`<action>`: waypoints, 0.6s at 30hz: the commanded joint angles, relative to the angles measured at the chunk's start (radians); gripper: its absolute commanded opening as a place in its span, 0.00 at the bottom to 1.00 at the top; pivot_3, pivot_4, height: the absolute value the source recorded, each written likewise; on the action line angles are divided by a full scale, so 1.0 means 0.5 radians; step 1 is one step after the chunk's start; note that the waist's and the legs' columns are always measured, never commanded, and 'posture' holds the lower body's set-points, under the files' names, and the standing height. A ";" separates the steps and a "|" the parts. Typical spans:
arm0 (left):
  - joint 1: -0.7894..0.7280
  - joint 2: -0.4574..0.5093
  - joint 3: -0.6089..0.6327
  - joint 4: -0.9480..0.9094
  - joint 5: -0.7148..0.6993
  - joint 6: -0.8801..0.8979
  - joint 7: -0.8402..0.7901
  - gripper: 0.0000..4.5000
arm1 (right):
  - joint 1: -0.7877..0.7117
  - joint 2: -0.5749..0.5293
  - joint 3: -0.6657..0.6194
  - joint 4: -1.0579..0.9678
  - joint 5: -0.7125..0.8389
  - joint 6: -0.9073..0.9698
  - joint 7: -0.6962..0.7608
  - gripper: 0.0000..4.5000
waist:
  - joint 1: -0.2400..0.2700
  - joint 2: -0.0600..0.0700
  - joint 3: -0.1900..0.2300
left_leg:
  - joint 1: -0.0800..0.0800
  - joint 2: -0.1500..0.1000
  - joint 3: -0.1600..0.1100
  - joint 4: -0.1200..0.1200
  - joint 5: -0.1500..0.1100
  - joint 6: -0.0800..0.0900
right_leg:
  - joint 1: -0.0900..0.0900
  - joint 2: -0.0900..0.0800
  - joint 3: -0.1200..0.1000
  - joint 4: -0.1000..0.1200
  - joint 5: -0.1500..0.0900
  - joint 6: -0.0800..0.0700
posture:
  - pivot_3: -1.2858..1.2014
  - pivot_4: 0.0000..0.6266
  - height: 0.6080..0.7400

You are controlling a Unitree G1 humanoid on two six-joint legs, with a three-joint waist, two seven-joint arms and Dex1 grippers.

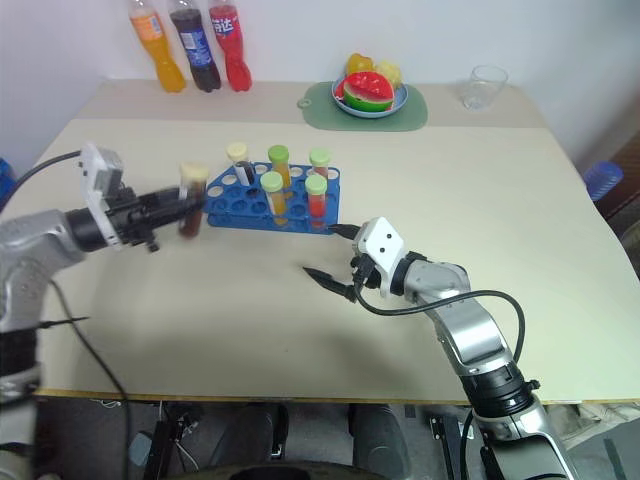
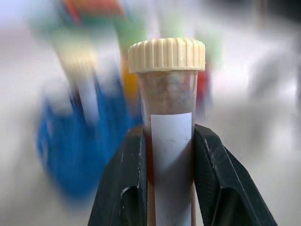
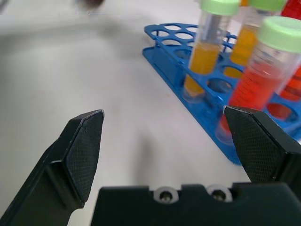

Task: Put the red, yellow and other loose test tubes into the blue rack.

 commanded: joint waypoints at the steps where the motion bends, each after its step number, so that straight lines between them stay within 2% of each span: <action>1: -0.023 -0.392 -0.060 -0.161 0.468 -0.557 0.756 0.17 | -0.025 0.028 -0.004 0.003 0.001 -0.043 0.001 1.00 | 0.000 -0.001 -0.001 | -0.001 -0.001 0.001 0.001 0.000 0.000 | 0.000 -0.002 0.000 -0.001 0.002 0.002 | 0.52 0.24 0.95; 5: -0.003 -0.706 -0.266 0.065 0.857 -1.047 1.150 0.17 | -0.055 0.056 0.021 0.030 -0.015 -0.057 0.005 1.00 | -0.008 -0.001 -0.002 | 0.001 -0.004 0.004 0.001 0.001 -0.001 | 0.001 -0.002 0.002 -0.001 0.003 0.004 | 0.52 0.24 0.95; 7: -0.004 -0.792 -0.352 0.230 0.988 -1.264 1.261 0.17 | -0.071 0.065 0.026 0.035 -0.016 -0.054 0.009 1.00 | -0.006 0.000 -0.002 | 0.003 -0.004 0.005 0.000 0.001 -0.001 | 0.001 -0.002 0.002 -0.001 0.003 0.004 | 0.52 0.24 0.95; 11: -0.081 -0.852 -0.374 0.563 1.013 -1.487 1.330 0.17 | -0.070 0.053 0.024 0.014 -0.007 -0.044 0.031 1.00 | -0.007 0.000 -0.002 | 0.002 -0.004 0.005 0.000 0.000 -0.001 | 0.001 -0.001 0.002 -0.002 0.003 0.004 | 0.52 0.24 0.95; 18: -0.152 -0.863 -0.456 0.838 1.000 -1.547 1.277 0.17 | -0.040 0.057 0.011 -0.004 -0.022 -0.049 0.011 1.00 | -0.005 0.000 -0.002 | 0.002 -0.004 0.004 0.000 0.000 0.000 | 0.001 -0.001 0.002 -0.002 0.003 0.004 | 0.52 0.24 0.95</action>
